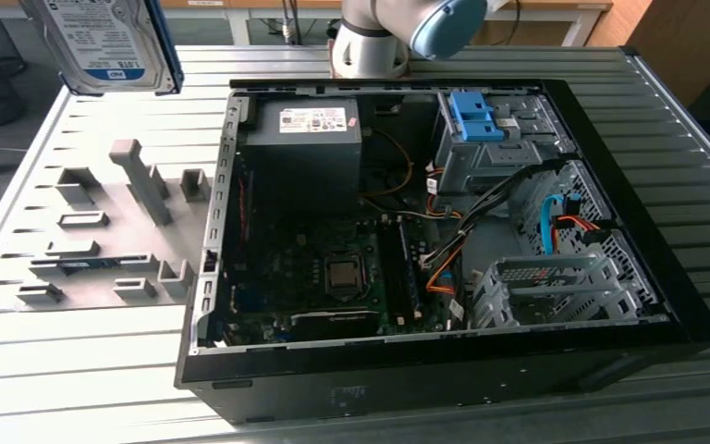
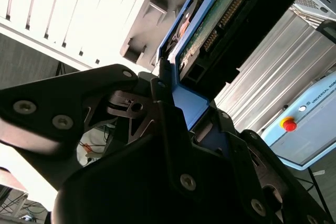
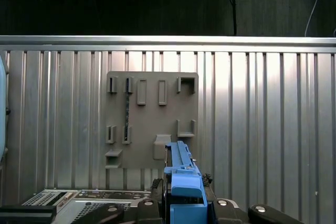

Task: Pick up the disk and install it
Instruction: 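Pick up the disk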

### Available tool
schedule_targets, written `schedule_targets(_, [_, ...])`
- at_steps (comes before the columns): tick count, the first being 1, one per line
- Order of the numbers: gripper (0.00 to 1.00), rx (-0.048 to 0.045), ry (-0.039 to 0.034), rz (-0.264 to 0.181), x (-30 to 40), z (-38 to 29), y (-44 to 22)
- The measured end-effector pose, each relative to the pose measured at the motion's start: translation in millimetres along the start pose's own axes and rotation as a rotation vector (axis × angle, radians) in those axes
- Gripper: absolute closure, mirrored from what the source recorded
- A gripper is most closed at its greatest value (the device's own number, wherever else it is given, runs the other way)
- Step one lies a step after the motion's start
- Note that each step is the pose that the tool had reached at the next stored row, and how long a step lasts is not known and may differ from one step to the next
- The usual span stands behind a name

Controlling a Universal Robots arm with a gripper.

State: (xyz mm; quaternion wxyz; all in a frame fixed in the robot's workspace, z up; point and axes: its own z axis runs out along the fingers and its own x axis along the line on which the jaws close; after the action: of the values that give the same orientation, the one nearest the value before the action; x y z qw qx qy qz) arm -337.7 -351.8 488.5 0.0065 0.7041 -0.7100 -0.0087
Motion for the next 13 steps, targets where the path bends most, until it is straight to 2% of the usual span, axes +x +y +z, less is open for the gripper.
schedule_targets(13, [0.63, 0.0, 0.0, 0.0, -0.1, -0.3, -10.8])
